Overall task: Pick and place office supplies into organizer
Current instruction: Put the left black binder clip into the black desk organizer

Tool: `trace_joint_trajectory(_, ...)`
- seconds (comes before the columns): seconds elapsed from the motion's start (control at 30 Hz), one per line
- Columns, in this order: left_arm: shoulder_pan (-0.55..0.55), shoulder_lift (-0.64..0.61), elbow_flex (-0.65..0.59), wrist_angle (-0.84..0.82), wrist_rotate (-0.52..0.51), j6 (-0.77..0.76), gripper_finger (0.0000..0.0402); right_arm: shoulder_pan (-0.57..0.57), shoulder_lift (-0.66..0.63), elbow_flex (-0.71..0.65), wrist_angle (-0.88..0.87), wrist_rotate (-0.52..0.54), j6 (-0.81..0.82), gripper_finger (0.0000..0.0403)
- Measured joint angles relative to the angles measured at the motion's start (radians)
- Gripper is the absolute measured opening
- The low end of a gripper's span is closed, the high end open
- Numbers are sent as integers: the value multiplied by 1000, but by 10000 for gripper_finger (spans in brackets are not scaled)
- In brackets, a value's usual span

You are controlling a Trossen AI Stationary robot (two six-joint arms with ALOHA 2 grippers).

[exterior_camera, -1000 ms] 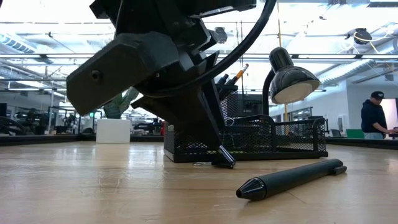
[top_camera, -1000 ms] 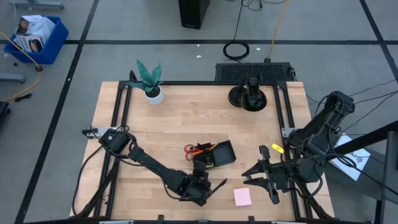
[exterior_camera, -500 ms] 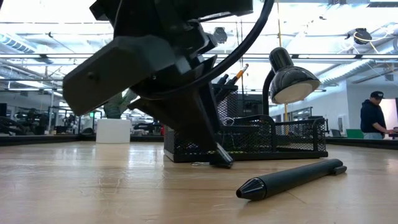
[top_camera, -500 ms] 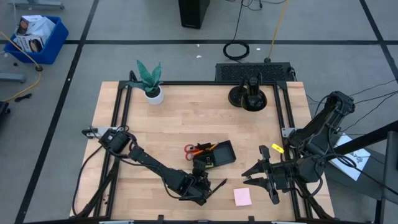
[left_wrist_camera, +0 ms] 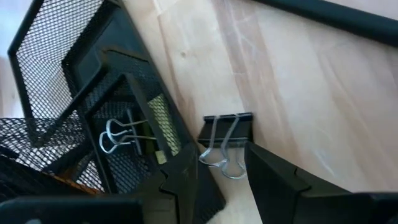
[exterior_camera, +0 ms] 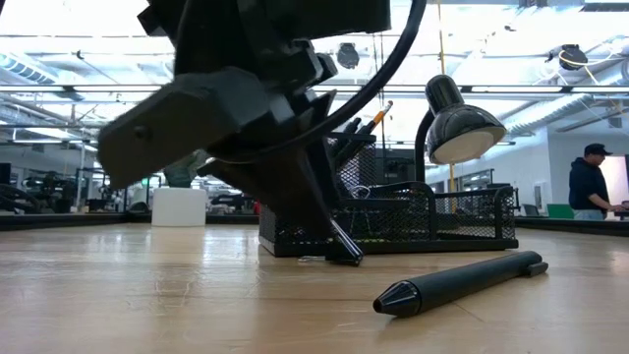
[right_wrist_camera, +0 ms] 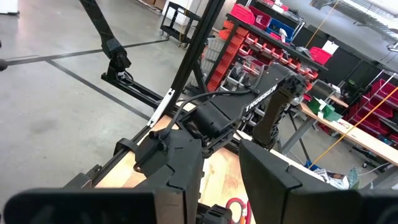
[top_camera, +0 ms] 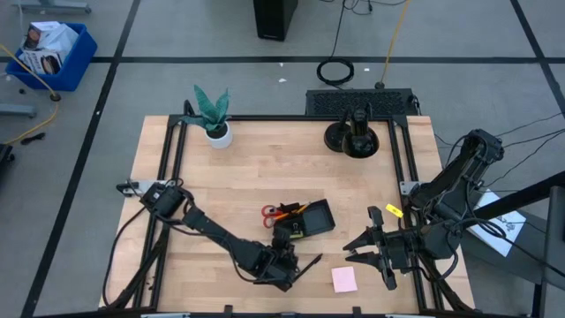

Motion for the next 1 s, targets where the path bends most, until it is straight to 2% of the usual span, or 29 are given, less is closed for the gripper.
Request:
trace_joint_trajectory(0.6, -1, 11, 0, -8, -5, -12, 140, 0, 0, 0, 1, 0, 0, 100)
trace_joint_trajectory(1.0, -6, 19, 0, 1, -51, -22, 140, 0, 0, 0, 2, -1, 0, 100)
